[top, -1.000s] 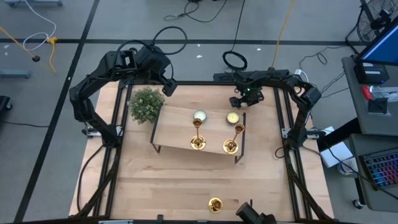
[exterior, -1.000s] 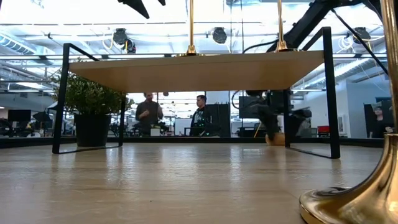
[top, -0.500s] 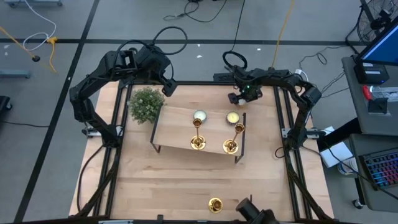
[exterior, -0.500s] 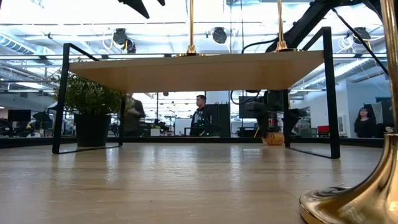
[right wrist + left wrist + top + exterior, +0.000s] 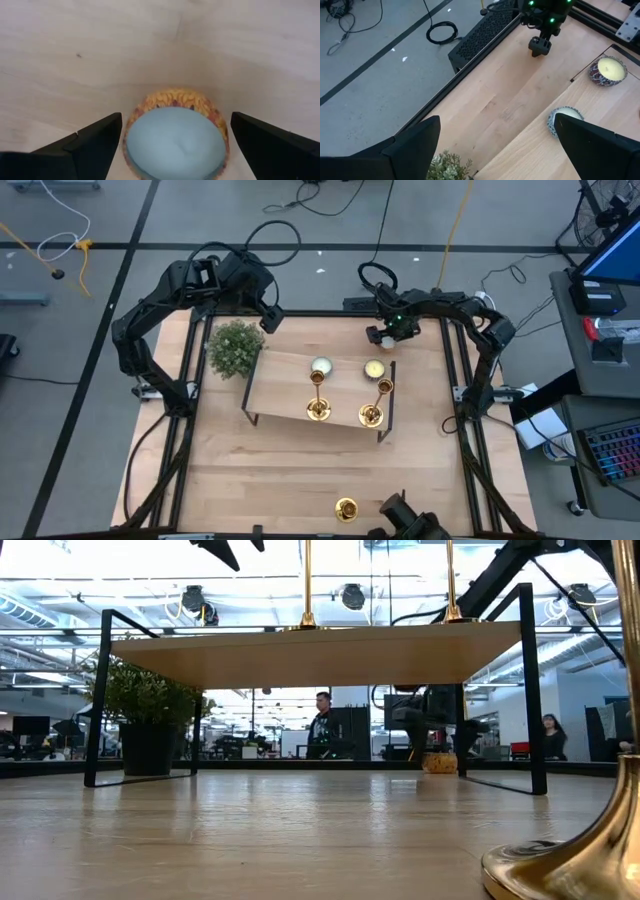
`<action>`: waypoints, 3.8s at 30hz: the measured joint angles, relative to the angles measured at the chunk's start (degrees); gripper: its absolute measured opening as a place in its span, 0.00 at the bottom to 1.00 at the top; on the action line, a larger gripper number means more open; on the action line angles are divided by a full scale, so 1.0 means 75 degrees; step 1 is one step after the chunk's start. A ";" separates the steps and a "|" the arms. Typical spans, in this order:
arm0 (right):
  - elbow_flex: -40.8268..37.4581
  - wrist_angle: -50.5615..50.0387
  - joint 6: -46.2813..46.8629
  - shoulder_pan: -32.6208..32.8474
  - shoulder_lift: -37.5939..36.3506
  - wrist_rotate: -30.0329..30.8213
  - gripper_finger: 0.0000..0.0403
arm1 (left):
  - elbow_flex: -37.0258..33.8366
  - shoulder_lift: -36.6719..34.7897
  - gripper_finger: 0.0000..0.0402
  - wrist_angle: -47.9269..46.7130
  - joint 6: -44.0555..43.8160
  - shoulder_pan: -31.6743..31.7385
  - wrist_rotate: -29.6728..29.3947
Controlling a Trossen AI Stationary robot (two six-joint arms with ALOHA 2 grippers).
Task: Pick & Place candle stick holders
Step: Put the scented candle on the shelf
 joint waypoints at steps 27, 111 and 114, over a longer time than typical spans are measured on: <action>-0.0001 0.0294 0.0177 0.0006 0.0180 0.0059 0.71 | 0.0000 0.0000 0.99 0.0003 0.0077 0.0000 -0.0069; 0.6178 0.1027 0.0387 0.3107 -0.0707 -0.0568 0.73 | -1.0738 -0.4273 0.99 1.6253 -1.1354 0.3542 0.8008; 0.6169 0.1285 0.0398 0.3251 -0.0813 -0.0568 0.73 | -1.1149 -0.4200 0.99 1.7258 -1.2027 0.3413 0.8153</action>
